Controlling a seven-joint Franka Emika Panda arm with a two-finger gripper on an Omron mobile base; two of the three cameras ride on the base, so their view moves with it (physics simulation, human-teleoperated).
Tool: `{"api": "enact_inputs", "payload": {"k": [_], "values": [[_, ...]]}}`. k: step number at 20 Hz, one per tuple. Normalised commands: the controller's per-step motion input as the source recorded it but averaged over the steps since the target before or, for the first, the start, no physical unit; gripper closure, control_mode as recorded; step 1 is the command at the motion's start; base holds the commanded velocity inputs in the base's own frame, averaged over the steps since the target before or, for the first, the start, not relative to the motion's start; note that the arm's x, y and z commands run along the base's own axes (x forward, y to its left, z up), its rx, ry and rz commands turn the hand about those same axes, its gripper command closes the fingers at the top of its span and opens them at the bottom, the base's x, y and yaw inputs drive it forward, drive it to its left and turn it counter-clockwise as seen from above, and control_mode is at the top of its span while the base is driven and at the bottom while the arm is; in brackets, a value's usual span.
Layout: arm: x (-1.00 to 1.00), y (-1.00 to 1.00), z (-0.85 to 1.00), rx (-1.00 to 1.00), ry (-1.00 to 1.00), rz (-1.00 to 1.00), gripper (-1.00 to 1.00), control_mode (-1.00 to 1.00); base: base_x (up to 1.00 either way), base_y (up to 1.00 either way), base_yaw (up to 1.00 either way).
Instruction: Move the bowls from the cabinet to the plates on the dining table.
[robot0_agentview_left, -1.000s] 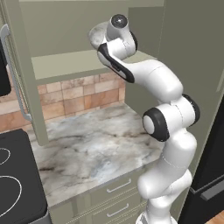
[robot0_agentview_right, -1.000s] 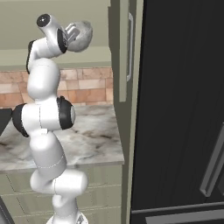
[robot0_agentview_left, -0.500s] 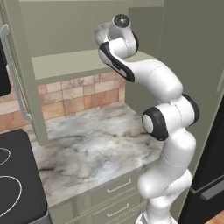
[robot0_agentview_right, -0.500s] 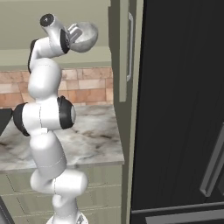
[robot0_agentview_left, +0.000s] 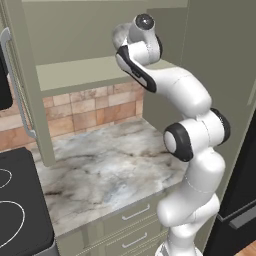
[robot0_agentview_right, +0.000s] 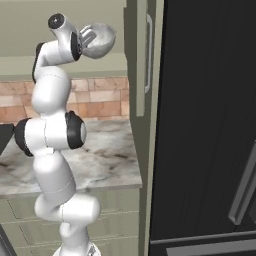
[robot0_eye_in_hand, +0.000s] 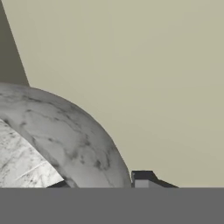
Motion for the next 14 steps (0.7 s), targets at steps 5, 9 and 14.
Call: {"api": "enact_inputs", "payload": {"k": [5, 9, 14], "values": [[-0.49, -0.03, 0.30, -0.10, 0.00, 0.06, 1.00, -1.00, 0.00, 0.00, 0.00], [-0.66, 0.00, 0.01, -0.08, 0.00, 0.10, 1.00, -1.00, 0.00, 0.00, 0.00], [-0.72, -0.09, -0.11, -0.06, 0.00, 0.11, 1.00, -1.00, 0.00, 0.00, 0.00]]}}
